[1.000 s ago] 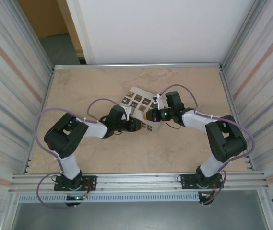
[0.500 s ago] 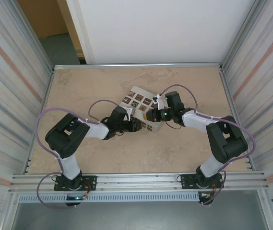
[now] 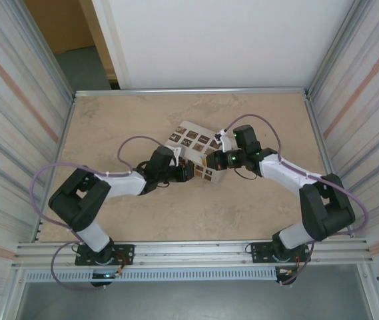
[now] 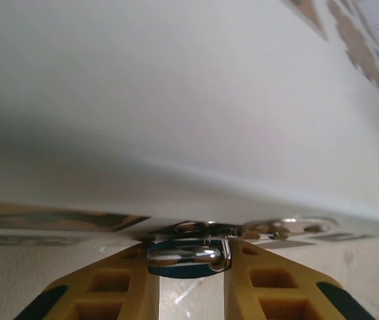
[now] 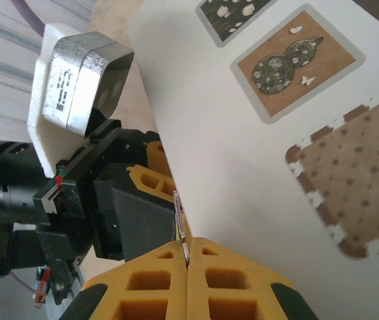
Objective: Unlock the padlock with the key
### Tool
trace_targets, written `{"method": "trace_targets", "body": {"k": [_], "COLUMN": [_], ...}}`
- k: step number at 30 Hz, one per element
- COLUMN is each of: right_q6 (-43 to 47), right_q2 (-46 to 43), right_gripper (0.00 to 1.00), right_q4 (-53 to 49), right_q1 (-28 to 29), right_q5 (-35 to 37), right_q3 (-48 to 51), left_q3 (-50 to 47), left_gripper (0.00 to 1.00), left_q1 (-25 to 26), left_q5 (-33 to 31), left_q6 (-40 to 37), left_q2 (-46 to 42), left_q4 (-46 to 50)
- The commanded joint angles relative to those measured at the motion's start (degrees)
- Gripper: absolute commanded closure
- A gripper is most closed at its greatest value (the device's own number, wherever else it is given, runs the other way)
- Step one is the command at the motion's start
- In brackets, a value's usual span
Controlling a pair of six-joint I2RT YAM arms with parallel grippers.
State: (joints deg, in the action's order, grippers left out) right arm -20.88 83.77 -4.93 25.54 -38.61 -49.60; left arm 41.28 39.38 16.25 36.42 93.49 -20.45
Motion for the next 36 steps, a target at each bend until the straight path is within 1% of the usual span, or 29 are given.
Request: {"method": "trace_targets", "body": {"k": [1, 10, 15, 19, 27, 36], "right_q6": [4.4, 8.6, 9.1, 9.7, 9.3, 10.0], "right_q2": [-5.7, -21.3, -26.2, -26.8, -25.5, -20.7], "right_gripper": [1.00, 1.00, 1.00, 1.00, 1.00, 1.00], "right_q4": [-4.8, -10.2, -10.6, -9.3, -1.9, 7.9], "right_q1": [0.5, 1.4, 4.8, 9.3, 16.0, 20.1], "right_q5": [1.3, 5.7, 9.4, 13.8, 19.4, 22.9], "right_q3": [0.9, 8.7, 12.0, 14.3, 18.5, 21.2], "left_q3": [0.8, 5.1, 8.2, 9.9, 11.0, 11.1], "left_gripper": [0.78, 0.80, 0.81, 0.82, 0.84, 0.84], "left_q1": [0.4, 1.2, 1.3, 1.3, 1.3, 1.4], "left_q5": [0.8, 2.8, 4.1, 4.8, 6.0, 7.1], "left_q6": [2.1, 4.9, 7.3, 8.9, 11.4, 12.9], "left_q2": [-4.5, -9.1, -9.6, -9.9, -10.2, -10.5], "left_q4": [0.5, 10.6, 16.1, 19.6, 21.4, 21.6]}}
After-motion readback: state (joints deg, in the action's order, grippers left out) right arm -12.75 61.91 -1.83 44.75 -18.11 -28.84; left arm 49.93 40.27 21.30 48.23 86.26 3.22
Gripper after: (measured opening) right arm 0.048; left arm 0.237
